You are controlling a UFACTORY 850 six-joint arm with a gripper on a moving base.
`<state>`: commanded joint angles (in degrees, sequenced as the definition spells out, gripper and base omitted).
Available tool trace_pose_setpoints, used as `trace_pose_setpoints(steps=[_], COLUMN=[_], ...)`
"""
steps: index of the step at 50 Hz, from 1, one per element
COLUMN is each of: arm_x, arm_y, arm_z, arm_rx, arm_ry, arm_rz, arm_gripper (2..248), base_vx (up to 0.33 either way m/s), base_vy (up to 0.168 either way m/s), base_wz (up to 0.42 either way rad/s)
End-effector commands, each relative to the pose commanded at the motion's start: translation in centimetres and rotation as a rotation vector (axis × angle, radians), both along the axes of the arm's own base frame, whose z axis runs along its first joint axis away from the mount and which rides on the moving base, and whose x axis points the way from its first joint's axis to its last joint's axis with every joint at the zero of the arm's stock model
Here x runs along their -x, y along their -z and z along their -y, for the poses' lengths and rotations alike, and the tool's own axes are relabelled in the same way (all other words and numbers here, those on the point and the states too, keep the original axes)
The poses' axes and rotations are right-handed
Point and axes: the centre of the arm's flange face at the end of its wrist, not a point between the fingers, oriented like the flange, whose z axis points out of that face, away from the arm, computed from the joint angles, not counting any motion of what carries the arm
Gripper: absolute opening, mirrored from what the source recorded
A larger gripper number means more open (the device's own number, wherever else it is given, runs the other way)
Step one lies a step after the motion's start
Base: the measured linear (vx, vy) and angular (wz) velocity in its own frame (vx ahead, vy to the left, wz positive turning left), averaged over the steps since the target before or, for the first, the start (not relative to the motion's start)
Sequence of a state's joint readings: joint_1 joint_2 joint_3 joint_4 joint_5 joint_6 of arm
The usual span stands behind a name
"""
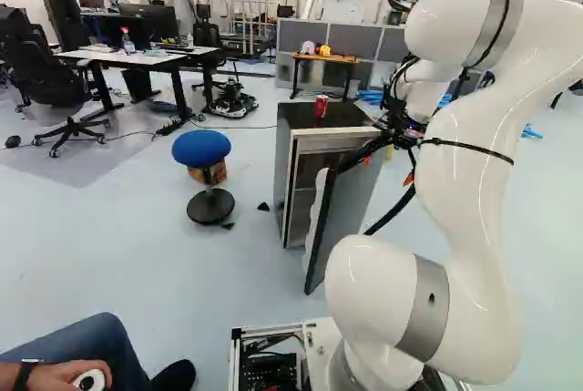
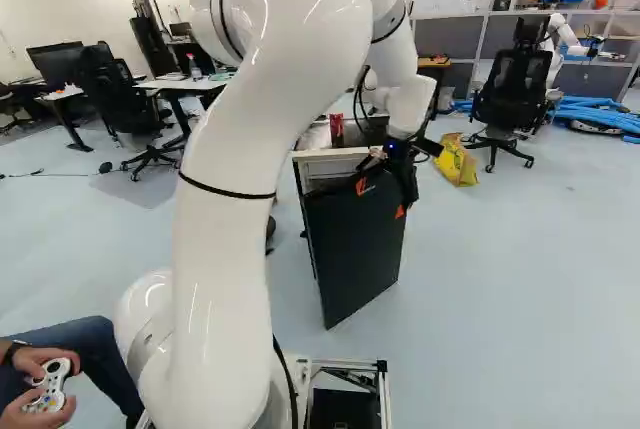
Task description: Grab a drink from the fridge
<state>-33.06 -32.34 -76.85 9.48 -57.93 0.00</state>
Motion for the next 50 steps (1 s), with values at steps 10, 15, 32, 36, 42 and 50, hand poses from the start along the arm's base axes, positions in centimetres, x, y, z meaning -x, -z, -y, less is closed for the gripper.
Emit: trace_pose_setpoints(steps=[10, 15, 32, 36, 42, 50], arm_x=[-0.4, -0.6, -1.7, -2.0, -2.5, -3.2], arm_y=[0.1, 0.1, 0.1, 0.1, 0.2, 0.2], arm_z=[-1.8, -2.7, -5.6, -6.2, -7.2, -8.4], arm_rx=[-0.004, -0.006, -0.008, -0.006, -0.003, 0.003], arm_ry=[-0.028, -0.044, -0.096, -0.108, -0.126, -0.15], arm_rz=[-0.007, -0.009, -0.014, -0.012, -0.007, 0.0], arm_gripper=[247, 247, 247, 247, 247, 247], base_vx=[0.0, 0.0, 0.0, 0.0, 0.0, 0.0], base_vy=[0.0, 0.0, 0.0, 0.0, 0.0, 0.0], base_wz=[0.0, 0.0, 0.0, 0.0, 0.0, 0.0])
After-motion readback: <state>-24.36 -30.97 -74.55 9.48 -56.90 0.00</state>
